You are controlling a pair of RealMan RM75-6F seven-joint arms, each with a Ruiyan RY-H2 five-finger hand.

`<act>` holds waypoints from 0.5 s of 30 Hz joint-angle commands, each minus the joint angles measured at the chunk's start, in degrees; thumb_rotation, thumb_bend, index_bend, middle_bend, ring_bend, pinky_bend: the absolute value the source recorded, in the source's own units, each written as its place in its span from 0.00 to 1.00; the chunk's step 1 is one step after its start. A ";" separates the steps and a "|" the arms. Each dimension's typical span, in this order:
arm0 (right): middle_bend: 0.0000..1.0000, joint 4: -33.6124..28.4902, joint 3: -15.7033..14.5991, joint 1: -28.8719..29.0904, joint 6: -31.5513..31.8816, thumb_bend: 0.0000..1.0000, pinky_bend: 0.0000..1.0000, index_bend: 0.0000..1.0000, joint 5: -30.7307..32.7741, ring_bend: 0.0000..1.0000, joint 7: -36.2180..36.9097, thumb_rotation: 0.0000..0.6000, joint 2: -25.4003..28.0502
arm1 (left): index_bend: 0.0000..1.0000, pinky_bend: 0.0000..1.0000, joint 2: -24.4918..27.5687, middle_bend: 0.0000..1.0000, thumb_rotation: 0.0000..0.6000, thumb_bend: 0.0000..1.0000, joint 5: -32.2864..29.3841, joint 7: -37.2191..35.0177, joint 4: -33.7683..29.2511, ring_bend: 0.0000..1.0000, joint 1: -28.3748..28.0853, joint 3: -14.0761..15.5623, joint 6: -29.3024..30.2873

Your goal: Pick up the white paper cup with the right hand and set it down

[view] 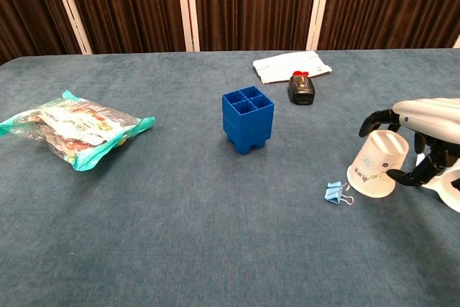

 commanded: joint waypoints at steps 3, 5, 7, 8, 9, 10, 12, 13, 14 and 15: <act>0.31 0.05 -0.14 0.19 0.18 0.40 0.52 0.34 -0.10 0.34 0.17 1.00 -0.26 | 0.00 0.00 0.02 0.00 1.00 0.00 -0.12 -0.11 -0.03 0.00 -0.01 0.00 -0.09; 0.31 -0.06 -0.17 0.27 0.27 0.40 0.54 0.35 -0.09 0.35 0.28 1.00 -0.25 | 0.00 0.00 0.03 0.00 1.00 0.00 -0.17 -0.18 -0.02 0.00 -0.03 -0.04 -0.10; 0.31 -0.20 -0.19 0.36 0.39 0.40 0.54 0.35 -0.10 0.35 0.23 1.00 -0.21 | 0.00 0.00 0.03 0.00 1.00 0.00 -0.19 -0.21 -0.01 0.00 -0.03 -0.07 -0.08; 0.31 -0.31 -0.22 0.43 0.48 0.40 0.54 0.36 -0.13 0.35 0.15 1.00 -0.17 | 0.00 0.00 0.03 0.00 1.00 0.00 -0.19 -0.27 -0.01 0.00 -0.02 -0.06 -0.07; 0.31 -0.50 -0.23 0.48 0.56 0.40 0.54 0.36 -0.23 0.35 0.14 1.00 -0.10 | 0.00 0.00 0.04 0.00 1.00 0.00 -0.19 -0.30 0.00 0.00 -0.02 -0.06 -0.06; 0.31 -0.76 -0.22 0.53 0.67 0.40 0.54 0.36 -0.38 0.35 0.14 1.00 -0.01 | 0.00 0.00 0.03 0.00 1.00 0.00 -0.20 -0.31 0.04 0.00 -0.02 -0.08 -0.05; 0.31 -1.49 -0.16 0.61 1.00 0.40 0.54 0.36 -0.89 0.35 0.10 1.00 0.30 | 0.00 0.00 0.02 0.00 1.00 0.00 -0.19 -0.31 0.04 0.00 -0.03 -0.08 -0.05; 0.31 -2.14 -0.08 0.67 1.27 0.40 0.54 0.36 -1.34 0.35 0.06 1.00 0.58 | 0.00 0.00 0.02 0.00 1.00 0.00 -0.20 -0.29 0.04 0.00 -0.03 -0.07 -0.07; 0.31 -2.95 -0.03 0.70 1.59 0.40 0.54 0.36 -1.87 0.35 0.00 1.00 0.94 | 0.00 0.00 0.00 0.00 1.00 0.00 -0.21 -0.27 0.04 0.00 -0.03 -0.05 -0.09; 0.31 -5.61 0.44 0.97 2.47 0.40 0.54 0.36 -4.35 0.35 -0.16 1.00 1.75 | 0.00 0.00 -0.03 0.00 1.00 0.00 -0.24 -0.17 0.00 0.00 -0.03 -0.04 -0.10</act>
